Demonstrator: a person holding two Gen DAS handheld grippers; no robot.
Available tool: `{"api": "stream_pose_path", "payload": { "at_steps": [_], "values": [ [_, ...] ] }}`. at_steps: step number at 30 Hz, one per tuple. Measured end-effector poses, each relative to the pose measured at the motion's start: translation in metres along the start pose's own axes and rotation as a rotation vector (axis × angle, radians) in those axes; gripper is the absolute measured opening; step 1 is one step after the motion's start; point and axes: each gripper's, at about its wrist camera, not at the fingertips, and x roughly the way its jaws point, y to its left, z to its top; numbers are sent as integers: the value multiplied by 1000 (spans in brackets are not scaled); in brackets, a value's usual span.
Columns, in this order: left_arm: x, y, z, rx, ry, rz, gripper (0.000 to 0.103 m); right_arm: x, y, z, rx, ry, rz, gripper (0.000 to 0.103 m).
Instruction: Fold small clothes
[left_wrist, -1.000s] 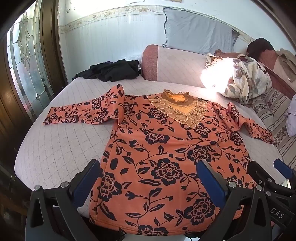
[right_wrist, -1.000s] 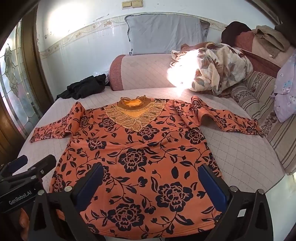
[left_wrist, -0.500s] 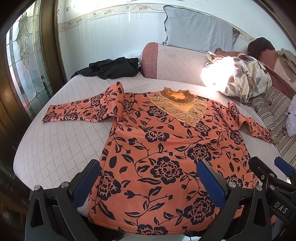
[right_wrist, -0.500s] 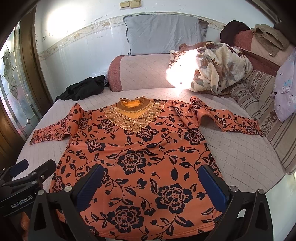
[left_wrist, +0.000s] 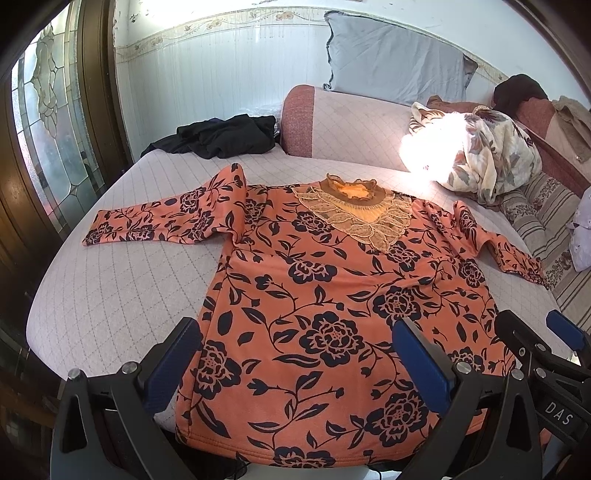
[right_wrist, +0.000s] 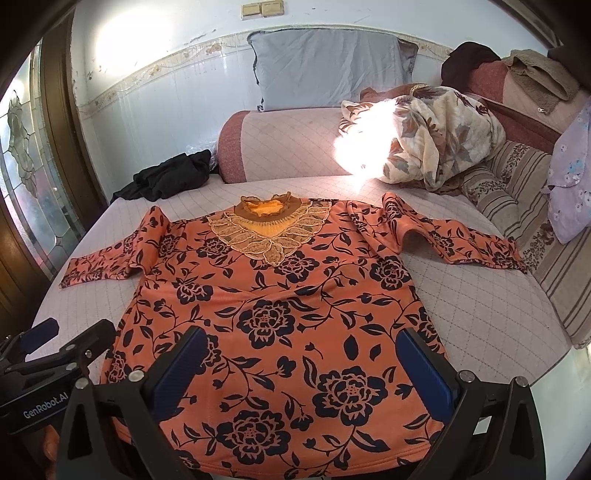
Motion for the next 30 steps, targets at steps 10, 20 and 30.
{"api": "stream_pose_path", "payload": {
  "at_steps": [10,20,30],
  "values": [
    [0,1,0,-6,3,-2,103,-1,1,0,-3,-2,-12,103],
    [-1,1,1,-3,4,-3,103,1,4,0,-11,6,-14,103],
    [3,2,1,-8,12,1,103,1,6,-2,-21,12,-13,103]
  ]
}}
